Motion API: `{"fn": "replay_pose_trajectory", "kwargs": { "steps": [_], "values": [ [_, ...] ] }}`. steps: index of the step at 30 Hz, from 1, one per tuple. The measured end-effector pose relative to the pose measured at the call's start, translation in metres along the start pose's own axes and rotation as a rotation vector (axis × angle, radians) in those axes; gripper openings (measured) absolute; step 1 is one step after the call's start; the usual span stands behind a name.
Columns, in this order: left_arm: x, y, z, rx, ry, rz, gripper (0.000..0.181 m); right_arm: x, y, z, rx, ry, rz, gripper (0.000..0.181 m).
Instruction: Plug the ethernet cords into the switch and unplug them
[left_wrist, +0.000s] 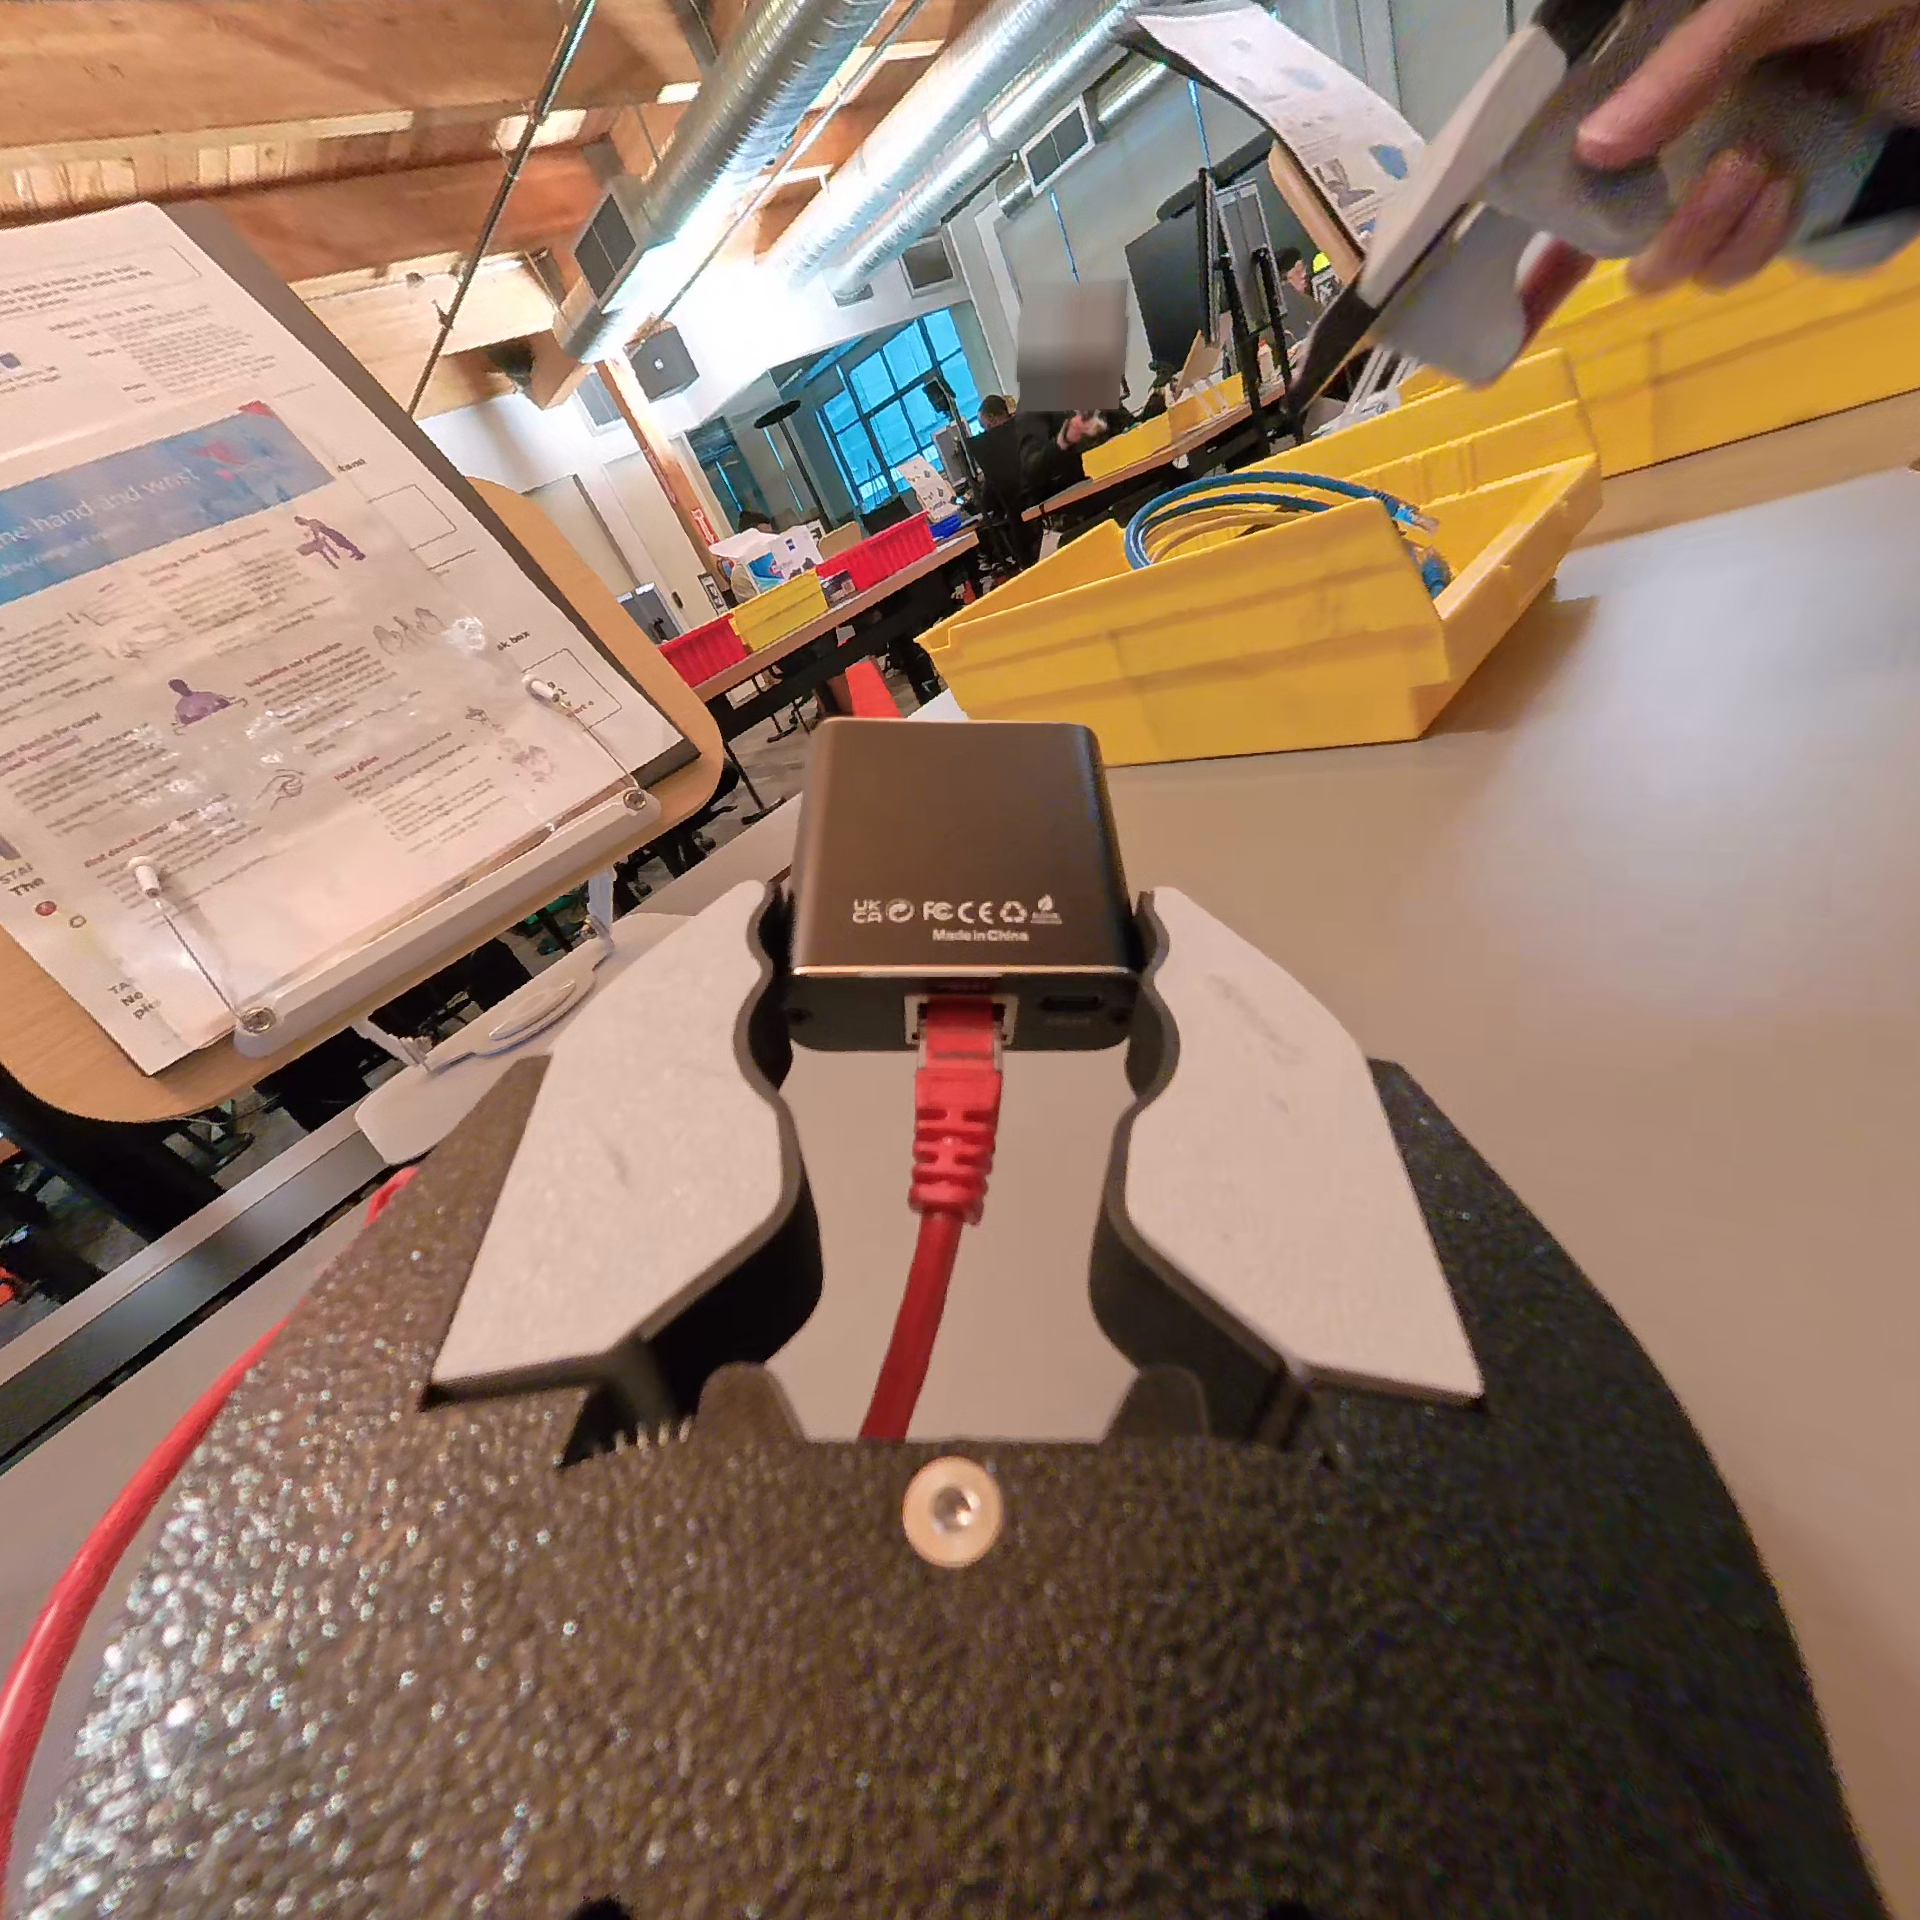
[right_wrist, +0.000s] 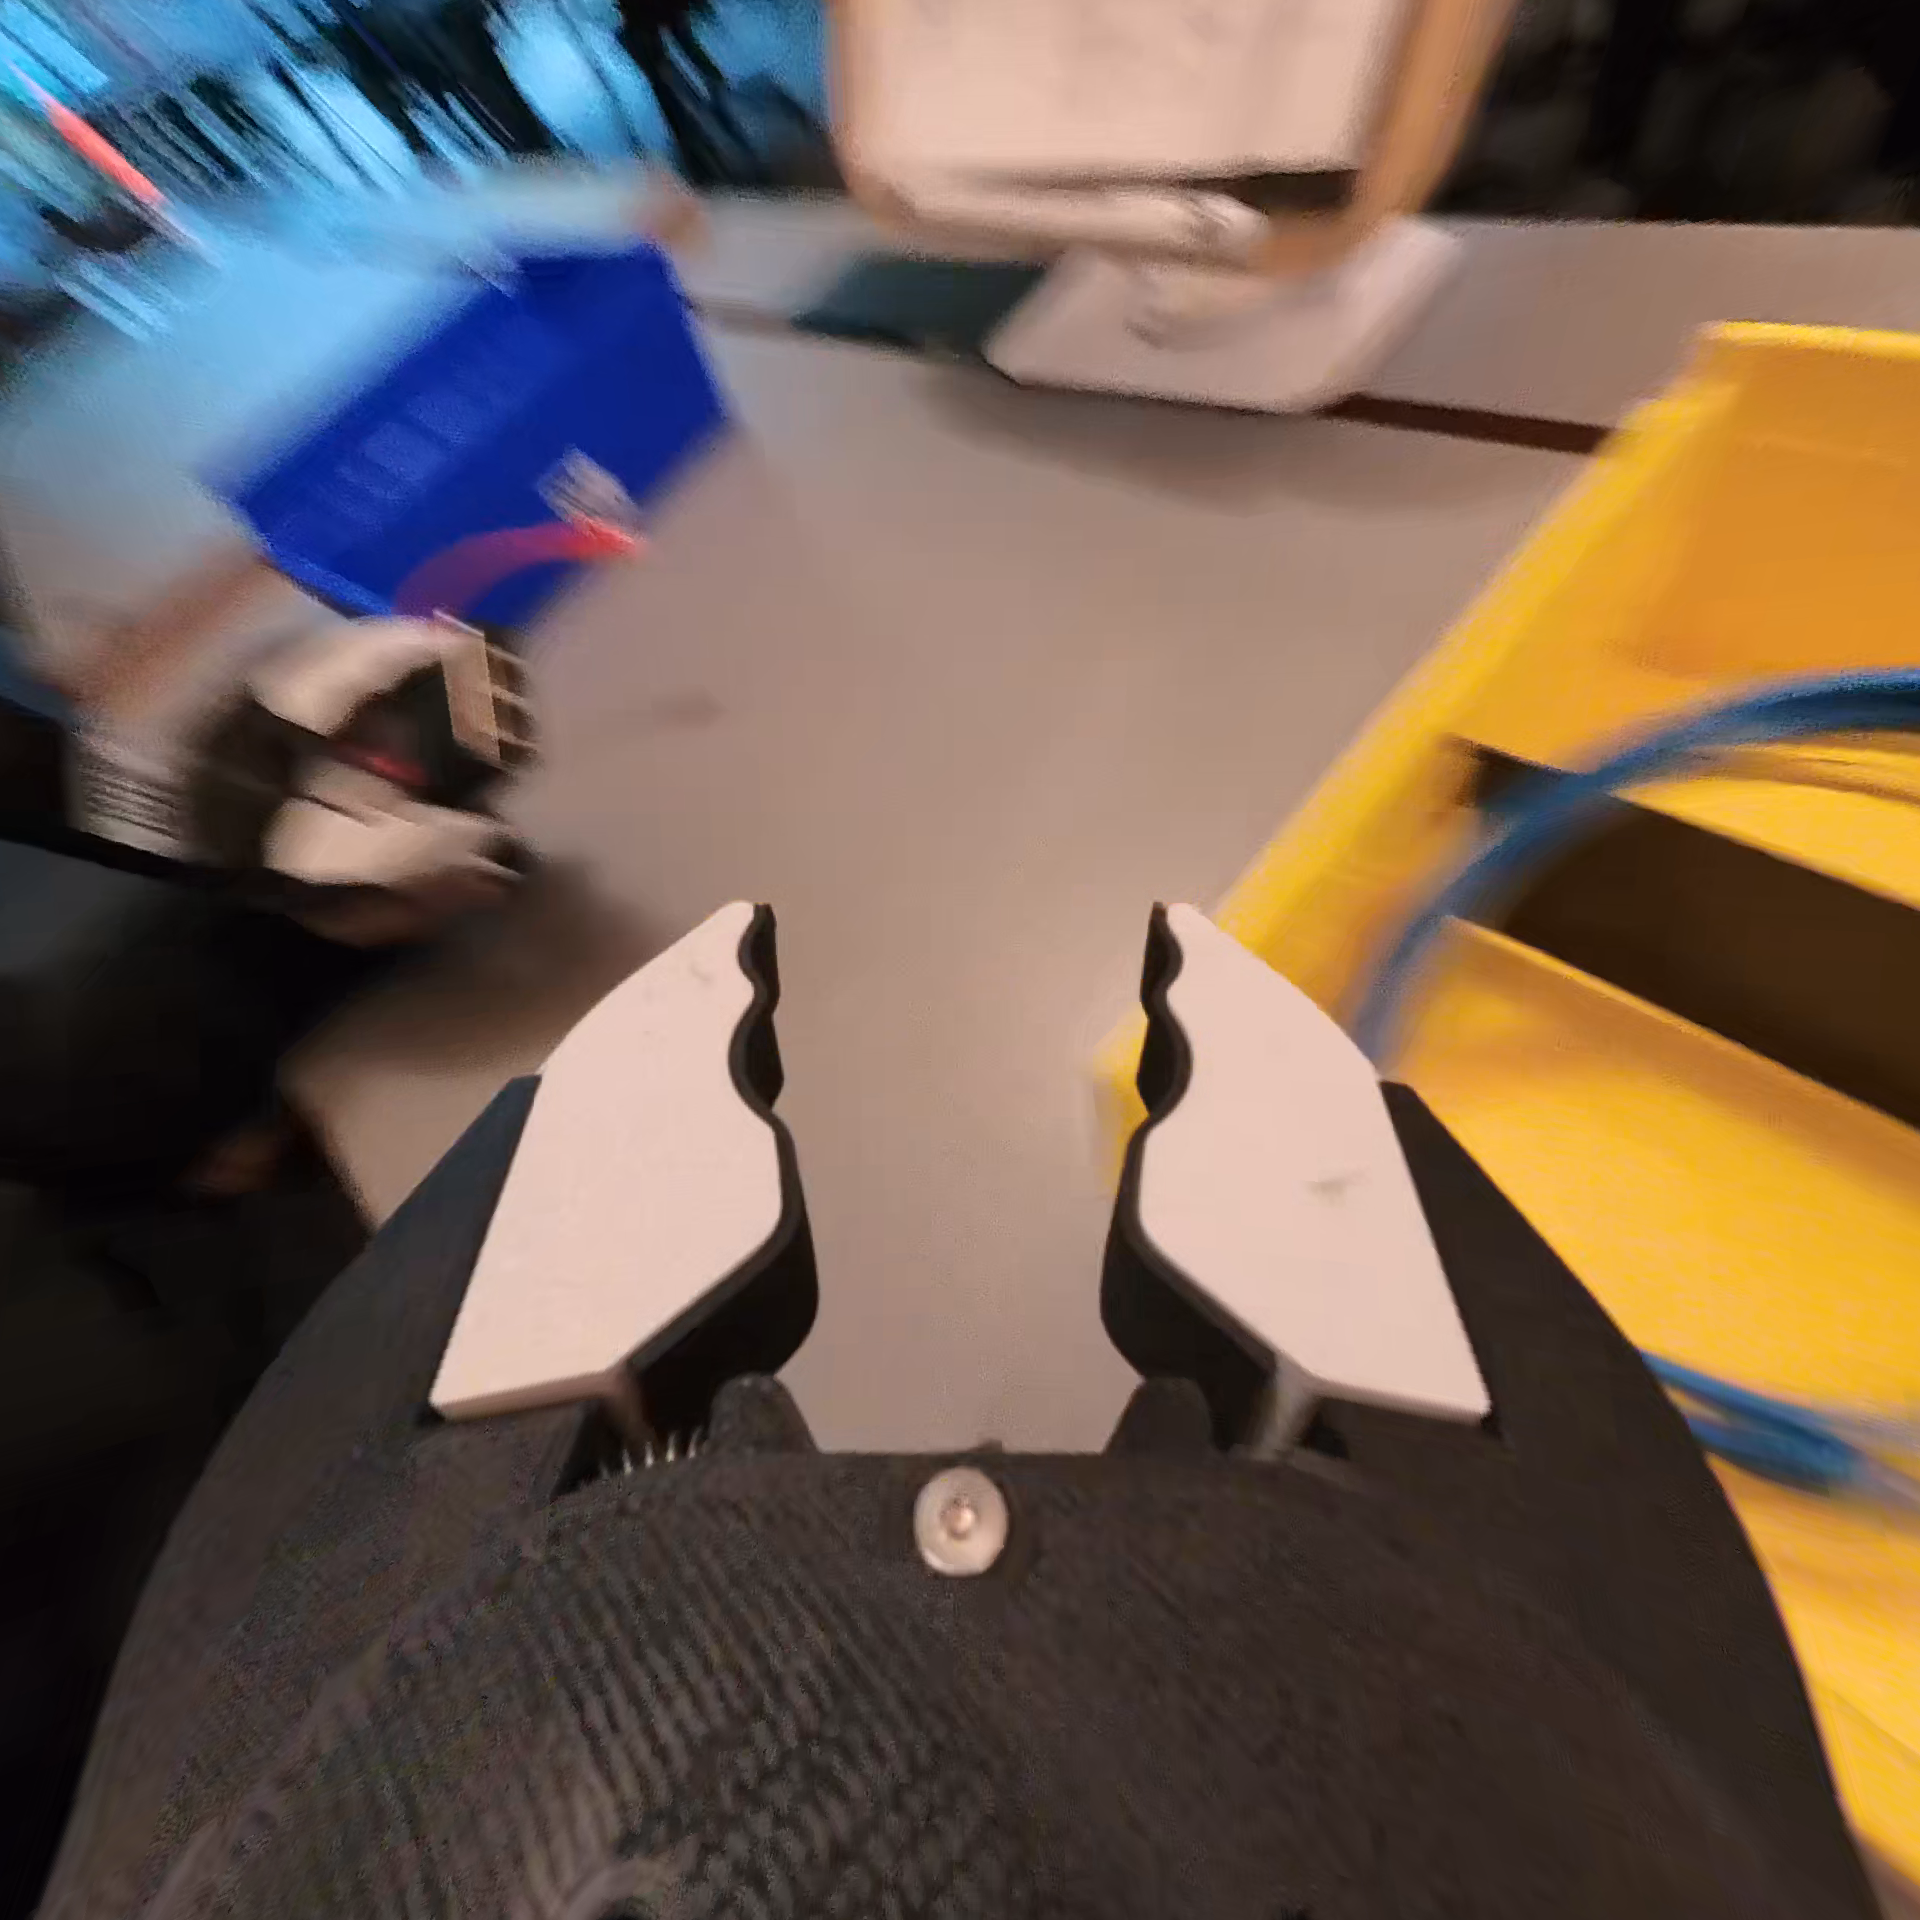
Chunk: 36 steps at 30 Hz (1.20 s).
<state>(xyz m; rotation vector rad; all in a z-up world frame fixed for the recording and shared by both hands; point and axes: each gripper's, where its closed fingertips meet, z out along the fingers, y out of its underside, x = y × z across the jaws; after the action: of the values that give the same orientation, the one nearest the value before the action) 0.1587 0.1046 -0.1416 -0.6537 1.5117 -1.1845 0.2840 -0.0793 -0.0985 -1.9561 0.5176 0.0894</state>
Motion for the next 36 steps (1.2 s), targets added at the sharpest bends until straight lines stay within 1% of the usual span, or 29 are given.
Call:
{"fn": "replay_pose_trajectory", "kwargs": {
  "steps": [1,4,5,7,8,10,11,12,13,14,16,18,20,22,25,27,28,31,36],
  "values": [
    [0.001,-0.001,0.0,0.008,0.011,-0.007,0.062,-0.031,0.0,0.018,0.068,-0.117,0.057,0.068],
    [0.004,-0.005,-0.001,0.032,0.033,-0.035,0.062,-0.113,0.01,0.073,0.166,-0.447,0.232,0.067],
    [0.003,-0.006,-0.001,0.034,0.03,-0.042,0.062,-0.135,0.016,0.091,0.162,-0.533,0.272,0.066],
    [0.001,-0.008,-0.003,0.05,0.029,-0.069,0.062,-0.165,0.025,0.119,0.136,-0.637,0.29,0.065],
    [0.0,-0.01,-0.004,0.061,0.029,-0.081,0.062,-0.174,0.027,0.131,0.129,-0.658,0.286,0.066],
    [-0.003,-0.011,-0.005,0.072,0.021,-0.086,0.062,-0.184,0.022,0.147,0.161,-0.671,0.288,0.066],
    [-0.003,-0.011,-0.006,0.073,0.018,-0.082,0.062,-0.187,0.021,0.152,0.171,-0.674,0.287,0.061],
    [-0.003,-0.011,-0.005,0.073,0.016,-0.079,0.062,-0.19,0.02,0.155,0.179,-0.677,0.278,0.052],
    [-0.004,-0.01,-0.005,0.073,0.012,-0.077,0.062,-0.192,0.02,0.157,0.193,-0.679,0.265,0.033],
    [-0.004,-0.01,-0.005,0.071,0.008,-0.075,0.062,-0.193,0.019,0.158,0.217,-0.681,0.259,0.029],
    [-0.003,-0.007,-0.003,0.062,0.01,-0.057,0.062,-0.192,0.02,0.158,0.232,-0.685,0.262,0.027],
    [-0.001,-0.008,-0.002,0.061,0.019,-0.068,0.063,-0.189,0.021,0.157,0.223,-0.626,0.177,0.026],
    [0.002,-0.013,-0.003,0.071,0.058,-0.115,0.068,-0.183,0.016,0.152,0.252,-0.512,0.034,0.025],
    [0.0,-0.014,-0.003,0.022,0.089,-0.145,0.076,-0.169,0.007,0.145,0.278,-0.313,-0.133,0.025],
    [-0.007,-0.025,-0.004,-0.041,0.1,-0.202,0.089,-0.151,-0.001,0.135,0.271,0.072,-0.538,0.025],
    [-0.012,-0.037,-0.007,-0.047,0.082,-0.229,0.089,-0.151,-0.004,0.133,0.259,0.27,-0.793,0.025],
    [-0.012,-0.043,-0.008,-0.049,0.081,-0.238,0.089,-0.153,-0.004,0.133,0.253,0.34,-0.879,0.025],
    [-0.011,-0.049,-0.011,-0.087,0.081,-0.269,0.083,-0.158,0.001,0.141,0.228,0.455,-1.029,0.025],
    [-0.005,-0.032,-0.01,-0.214,0.103,-0.325,0.073,-0.171,0.004,0.145,0.227,0.54,-1.216,0.025]
  ]
}}
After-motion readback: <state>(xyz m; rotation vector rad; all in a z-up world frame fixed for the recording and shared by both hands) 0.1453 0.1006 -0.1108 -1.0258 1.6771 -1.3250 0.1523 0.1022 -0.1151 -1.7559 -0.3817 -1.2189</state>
